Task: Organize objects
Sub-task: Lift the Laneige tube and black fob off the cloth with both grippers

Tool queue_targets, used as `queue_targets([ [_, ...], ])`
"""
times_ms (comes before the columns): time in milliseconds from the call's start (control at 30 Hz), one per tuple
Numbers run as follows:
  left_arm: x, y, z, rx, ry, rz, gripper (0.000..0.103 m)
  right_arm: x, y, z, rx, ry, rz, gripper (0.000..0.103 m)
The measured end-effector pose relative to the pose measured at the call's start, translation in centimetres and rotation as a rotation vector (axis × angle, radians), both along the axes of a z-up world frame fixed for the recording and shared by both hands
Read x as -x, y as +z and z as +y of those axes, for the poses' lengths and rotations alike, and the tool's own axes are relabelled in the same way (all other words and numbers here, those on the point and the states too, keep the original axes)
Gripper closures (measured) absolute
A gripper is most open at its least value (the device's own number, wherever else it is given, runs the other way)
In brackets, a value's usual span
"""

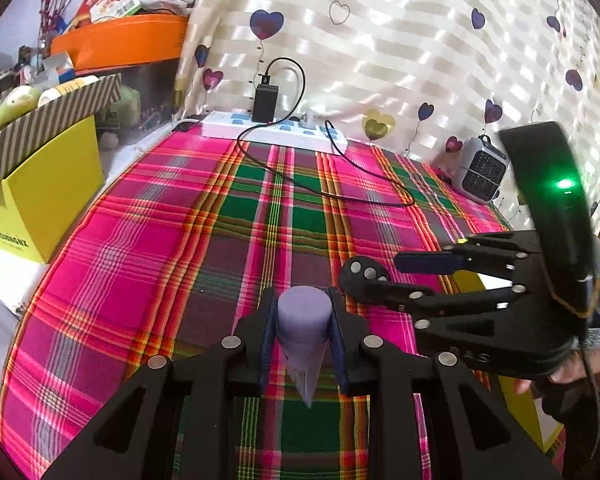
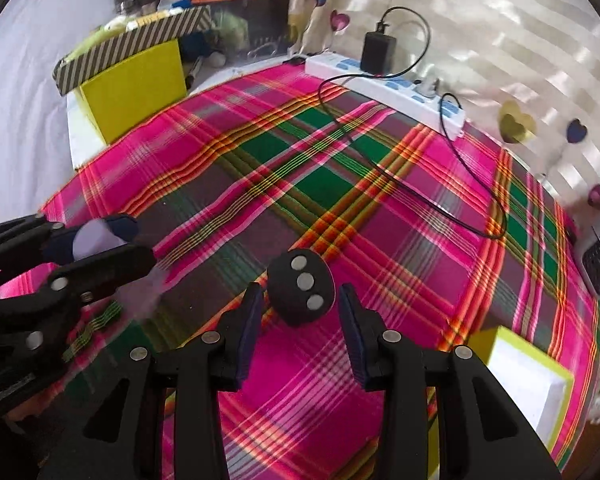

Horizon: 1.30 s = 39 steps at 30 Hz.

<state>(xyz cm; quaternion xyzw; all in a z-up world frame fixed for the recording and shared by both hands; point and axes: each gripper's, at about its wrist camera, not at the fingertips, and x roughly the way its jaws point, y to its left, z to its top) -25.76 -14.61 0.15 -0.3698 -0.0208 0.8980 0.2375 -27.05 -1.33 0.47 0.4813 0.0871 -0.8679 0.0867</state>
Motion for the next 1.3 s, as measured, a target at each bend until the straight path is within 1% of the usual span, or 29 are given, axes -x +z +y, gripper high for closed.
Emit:
queue_targets([
  [100,0.0,-0.1,0.0,0.004,-0.002,-0.001,0.081,0.8,-0.7,-0.2,-0.018,0.036,-0.033,0.063],
  [233,0.2,-0.3,0.0,0.012,-0.001,-0.019,0.081,1.6,-1.2,-0.1,-0.034,0.054,-0.051,0.063],
  [300,0.7,-0.8,0.2,0.029,-0.012,-0.039,0.081,1.7,-1.3,-0.3,-0.04,0.076,-0.057,0.055],
  [333,0.9,-1.0,0.3,0.035,-0.012,-0.05,0.081,1.8,-1.4,-0.4,-0.042,0.09,-0.061,0.048],
  [367,1.0,-1.3,0.4,0.04,-0.015,-0.061,0.081,1.8,-1.5,-0.6,-0.044,0.108,-0.065,0.046],
  [500,1.5,-2.1,0.7,0.066,-0.022,-0.08,0.081,2.2,-2.1,-1.2,-0.061,0.14,-0.081,0.046],
  [667,1.8,-2.4,0.6,0.057,-0.023,-0.089,0.081,2.8,-2.4,-1.1,-0.059,0.123,-0.085,0.047],
  [767,1.8,-2.5,0.3,0.046,-0.023,-0.087,0.081,2.7,-2.3,-1.2,-0.06,0.127,-0.084,0.06],
  [833,1.7,-2.5,0.2,0.043,-0.025,-0.082,0.081,2.6,-2.3,-1.4,-0.084,0.123,-0.077,0.061],
  [933,1.5,-2.2,0.1,0.041,-0.026,-0.061,0.082,2.3,-2.2,-1.3,-0.089,0.119,-0.067,0.061],
  [1133,0.8,-1.3,0.5,0.036,-0.039,-0.024,0.082,1.2,-0.7,-0.5,-0.046,0.083,-0.022,0.061],
  [1300,0.0,-0.5,1.2,0.033,-0.046,0.002,0.082,-0.6,0.8,0.4,-0.007,0.044,0.027,0.061],
])
